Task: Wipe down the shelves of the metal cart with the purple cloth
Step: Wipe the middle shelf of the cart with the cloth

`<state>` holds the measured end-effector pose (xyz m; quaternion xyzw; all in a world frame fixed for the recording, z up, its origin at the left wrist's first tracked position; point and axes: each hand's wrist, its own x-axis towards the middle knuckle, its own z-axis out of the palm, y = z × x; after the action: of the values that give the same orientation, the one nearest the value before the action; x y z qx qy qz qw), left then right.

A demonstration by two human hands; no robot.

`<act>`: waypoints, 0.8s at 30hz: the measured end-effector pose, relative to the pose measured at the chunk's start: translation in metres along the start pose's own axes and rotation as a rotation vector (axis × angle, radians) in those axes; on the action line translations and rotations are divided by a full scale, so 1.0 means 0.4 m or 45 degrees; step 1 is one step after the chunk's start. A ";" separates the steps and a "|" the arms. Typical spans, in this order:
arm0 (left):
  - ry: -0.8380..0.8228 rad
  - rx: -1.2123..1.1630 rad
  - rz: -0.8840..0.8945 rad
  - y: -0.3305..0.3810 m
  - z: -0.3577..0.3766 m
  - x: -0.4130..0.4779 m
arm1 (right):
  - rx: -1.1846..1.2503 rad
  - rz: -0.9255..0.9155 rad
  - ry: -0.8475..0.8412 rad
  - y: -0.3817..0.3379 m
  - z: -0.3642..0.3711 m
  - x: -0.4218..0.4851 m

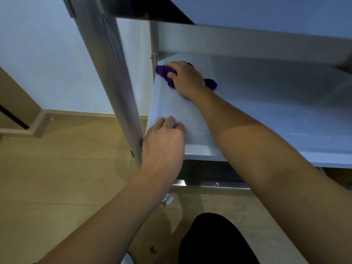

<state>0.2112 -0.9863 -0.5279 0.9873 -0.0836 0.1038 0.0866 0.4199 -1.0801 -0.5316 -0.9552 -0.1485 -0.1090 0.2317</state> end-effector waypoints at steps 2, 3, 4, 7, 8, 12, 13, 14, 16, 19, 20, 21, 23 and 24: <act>-0.014 -0.031 0.010 -0.003 0.002 0.001 | 0.001 0.041 0.044 0.003 0.012 0.035; -0.021 -0.049 0.007 -0.004 0.002 0.001 | 0.000 0.065 0.056 0.004 0.016 0.052; -0.023 -0.063 0.005 -0.005 0.002 0.000 | -0.008 0.086 0.063 0.006 0.021 0.070; -0.028 -0.082 0.023 -0.009 0.002 0.000 | -0.053 0.158 0.061 0.006 0.030 0.119; -0.031 -0.095 0.034 -0.011 0.002 0.001 | -0.075 0.174 0.066 0.006 0.034 0.132; -0.059 -0.108 0.053 -0.012 -0.003 -0.006 | -0.134 0.207 0.049 0.002 0.034 0.161; -0.055 -0.105 0.046 -0.013 -0.004 -0.005 | -0.138 0.193 0.039 0.000 0.032 0.159; -0.057 -0.103 0.033 -0.013 -0.003 -0.005 | -0.136 0.173 0.023 0.000 0.030 0.153; -0.075 -0.090 0.012 -0.009 -0.004 -0.004 | -0.116 0.137 -0.013 -0.004 0.022 0.126; -0.078 -0.059 0.004 0.000 -0.008 -0.006 | -0.083 0.100 -0.071 -0.016 0.002 0.059; -0.069 -0.047 0.007 0.000 -0.007 -0.007 | -0.061 0.071 -0.091 -0.019 -0.004 0.030; -0.055 -0.036 0.010 0.000 -0.005 -0.008 | -0.031 0.032 -0.121 -0.022 -0.013 -0.002; -0.024 -0.018 0.022 -0.003 -0.005 -0.009 | 0.024 -0.072 -0.187 -0.019 -0.031 -0.057; -0.018 -0.005 0.036 -0.003 -0.003 -0.008 | 0.027 -0.118 -0.217 -0.005 -0.039 -0.073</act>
<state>0.2080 -0.9845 -0.5276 0.9865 -0.0982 0.0978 0.0867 0.3897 -1.0926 -0.5252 -0.9507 -0.2128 -0.0363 0.2228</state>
